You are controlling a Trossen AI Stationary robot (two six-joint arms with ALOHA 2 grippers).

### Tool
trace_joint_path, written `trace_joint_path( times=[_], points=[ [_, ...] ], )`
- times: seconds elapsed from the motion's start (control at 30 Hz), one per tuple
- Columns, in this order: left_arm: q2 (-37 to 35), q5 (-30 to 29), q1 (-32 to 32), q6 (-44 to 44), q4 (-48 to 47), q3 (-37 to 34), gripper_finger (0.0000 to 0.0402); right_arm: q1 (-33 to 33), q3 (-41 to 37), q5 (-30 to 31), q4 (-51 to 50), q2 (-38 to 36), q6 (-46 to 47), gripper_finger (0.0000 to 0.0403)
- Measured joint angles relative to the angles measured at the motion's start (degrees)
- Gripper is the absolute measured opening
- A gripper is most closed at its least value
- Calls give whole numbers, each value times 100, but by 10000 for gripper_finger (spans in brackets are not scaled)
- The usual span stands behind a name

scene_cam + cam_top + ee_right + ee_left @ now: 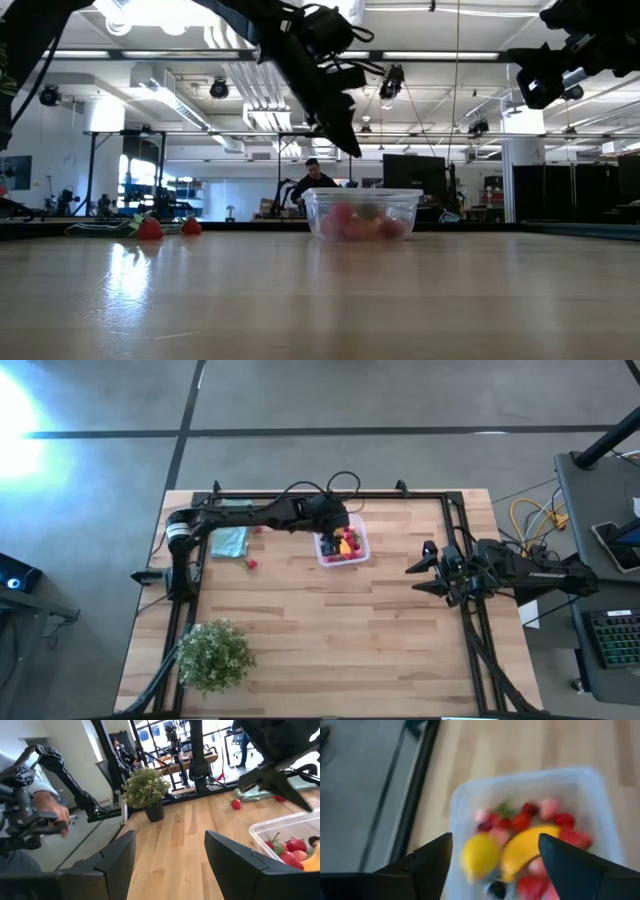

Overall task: Pick and placing Produce into tupperware
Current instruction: Put the red strawberry into the transparent bin

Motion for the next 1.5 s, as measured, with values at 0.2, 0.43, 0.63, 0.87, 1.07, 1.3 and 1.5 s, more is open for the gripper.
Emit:
trace_joint_path(
  times=[0.2, 0.43, 0.63, 0.87, 1.07, 1.3, 1.5],
  points=[
    [-385, -1467, 105, -462, -1959, -8, 296, -1, 0, 1, 3, -2, 0, 228],
    [-570, -1237, 1019, -2334, -3629, -534, 297, 1, 0, 1, -1, -7, 0, 228],
    [-433, -836, 1816, -2250, -3961, -809, 297, -1, 0, 0, 1, -8, 0, 228],
    [-59, -433, 2474, -2439, -4233, -1051, 297, -1, 0, -1, 1, -4, 0, 228],
    [89, -268, 2494, -1927, -3823, -1156, 297, 0, 0, -1, 1, -4, 0, 228],
    [368, -58, 2512, -1661, -3684, -1171, 297, -1, 0, -1, 1, -4, 0, 228],
    [616, -43, 2536, -1626, -3725, -1201, 281, -1, 0, 1, 1, -4, 0, 228]
  ],
)
